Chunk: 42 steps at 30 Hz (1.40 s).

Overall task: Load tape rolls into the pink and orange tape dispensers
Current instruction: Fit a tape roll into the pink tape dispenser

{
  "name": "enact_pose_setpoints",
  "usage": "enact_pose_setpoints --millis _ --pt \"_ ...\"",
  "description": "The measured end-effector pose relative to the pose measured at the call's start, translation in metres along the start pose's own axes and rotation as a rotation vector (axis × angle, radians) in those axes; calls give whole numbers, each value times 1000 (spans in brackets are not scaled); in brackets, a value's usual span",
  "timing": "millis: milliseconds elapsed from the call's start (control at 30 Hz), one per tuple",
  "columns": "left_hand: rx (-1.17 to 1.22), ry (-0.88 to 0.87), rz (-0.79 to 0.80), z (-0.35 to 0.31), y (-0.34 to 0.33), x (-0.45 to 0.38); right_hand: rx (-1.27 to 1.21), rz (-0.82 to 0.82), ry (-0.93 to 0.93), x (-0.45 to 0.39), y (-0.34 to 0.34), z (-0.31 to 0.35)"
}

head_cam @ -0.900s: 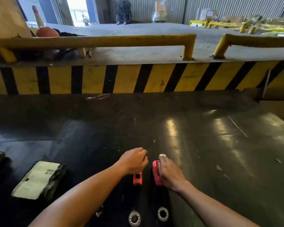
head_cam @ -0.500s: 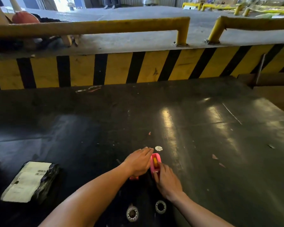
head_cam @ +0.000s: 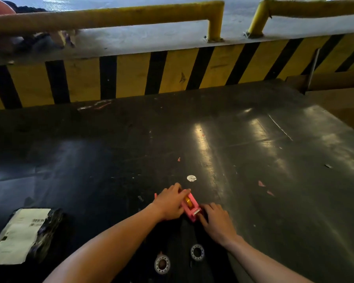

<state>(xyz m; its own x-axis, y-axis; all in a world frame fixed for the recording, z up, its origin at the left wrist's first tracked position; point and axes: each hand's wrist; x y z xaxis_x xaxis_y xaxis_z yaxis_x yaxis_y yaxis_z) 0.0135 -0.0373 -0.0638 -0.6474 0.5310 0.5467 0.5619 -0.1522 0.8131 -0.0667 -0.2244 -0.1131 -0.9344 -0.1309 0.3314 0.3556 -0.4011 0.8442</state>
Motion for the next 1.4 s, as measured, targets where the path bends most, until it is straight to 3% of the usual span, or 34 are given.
enact_pose_setpoints --millis 300,433,600,767,1033,1400 --pt "-25 67 -89 0 -14 -2 -24 42 83 -4 18 -18" --pt "72 83 -160 -11 -23 -2 -84 20 131 -10 26 -13" --pt "218 89 -227 -21 -35 2 31 25 198 -15 26 -1" --pt "389 28 -210 -15 -41 7 30 -68 224 -15 20 6" --pt "349 57 -214 -16 -44 10 55 -124 277 -18 16 12" --pt "360 61 -252 -20 -47 12 -367 -233 221 -5 20 3"
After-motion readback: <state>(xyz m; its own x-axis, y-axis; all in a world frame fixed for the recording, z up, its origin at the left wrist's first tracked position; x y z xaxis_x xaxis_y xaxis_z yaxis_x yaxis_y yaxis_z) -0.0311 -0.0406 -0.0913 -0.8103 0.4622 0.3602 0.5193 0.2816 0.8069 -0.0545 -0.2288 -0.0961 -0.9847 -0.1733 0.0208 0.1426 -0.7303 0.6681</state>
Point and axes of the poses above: each hand's wrist, its own x-axis away from the middle knuckle, its own y-axis out of the back of the hand, z = x × y, and after that the axes turned 11 degrees about z, right-handed
